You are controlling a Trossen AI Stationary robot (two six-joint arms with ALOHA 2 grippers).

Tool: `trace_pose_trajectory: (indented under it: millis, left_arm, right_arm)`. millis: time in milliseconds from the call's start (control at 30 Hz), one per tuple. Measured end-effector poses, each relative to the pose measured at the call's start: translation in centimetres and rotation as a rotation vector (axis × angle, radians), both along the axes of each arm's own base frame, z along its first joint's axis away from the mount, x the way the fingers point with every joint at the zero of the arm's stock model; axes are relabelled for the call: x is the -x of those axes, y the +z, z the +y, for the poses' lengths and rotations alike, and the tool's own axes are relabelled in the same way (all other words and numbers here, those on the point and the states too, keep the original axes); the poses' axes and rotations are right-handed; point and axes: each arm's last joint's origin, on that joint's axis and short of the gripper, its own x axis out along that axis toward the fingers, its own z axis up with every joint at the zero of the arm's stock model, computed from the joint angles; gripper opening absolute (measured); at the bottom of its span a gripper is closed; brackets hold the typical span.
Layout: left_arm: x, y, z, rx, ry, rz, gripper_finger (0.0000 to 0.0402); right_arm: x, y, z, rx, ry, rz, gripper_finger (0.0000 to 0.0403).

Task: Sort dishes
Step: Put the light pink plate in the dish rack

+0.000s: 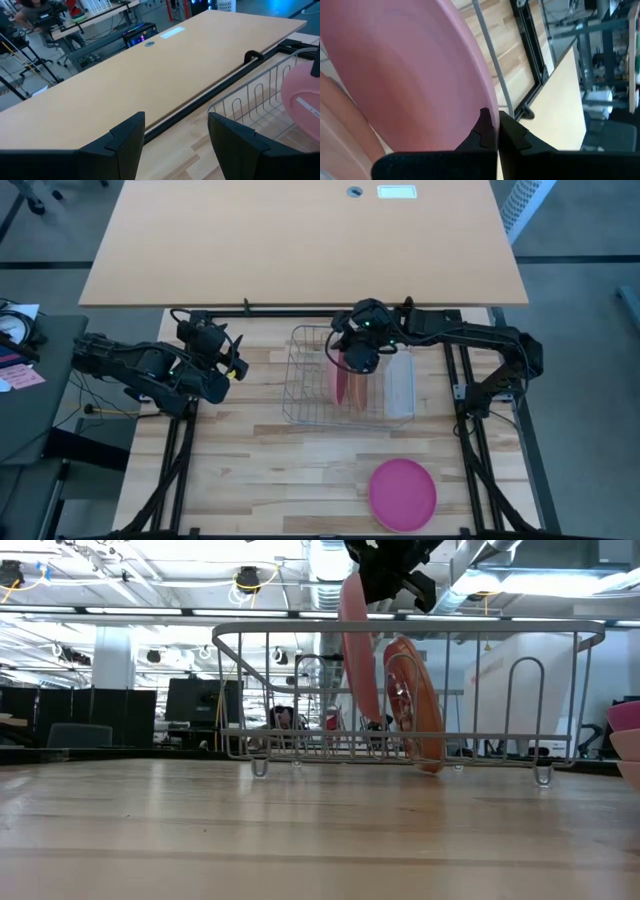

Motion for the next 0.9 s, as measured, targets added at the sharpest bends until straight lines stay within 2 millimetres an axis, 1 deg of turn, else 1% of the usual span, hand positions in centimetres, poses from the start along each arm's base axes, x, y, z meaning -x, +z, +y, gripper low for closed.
trace_pose_trajectory:
  millis: [167, 600, 900]
  left_arm:
    - [0.00, 0.00, 0.01, 0.000, 0.000, 0.000, 0.0210]
    - [0.00, -0.01, 0.01, -0.002, -0.001, 0.004, 0.0210]
    - [-0.02, 0.00, 0.00, 0.000, 0.000, -0.002, 0.0210]
  right_arm:
    - [0.12, -0.10, -0.03, -0.008, -0.044, 0.017, 0.0000]
    - [0.43, -0.54, 0.39, -0.032, -0.015, 0.074, 0.0000]
    - [0.64, -0.86, 0.46, -0.079, -0.050, 0.100, 0.0001]
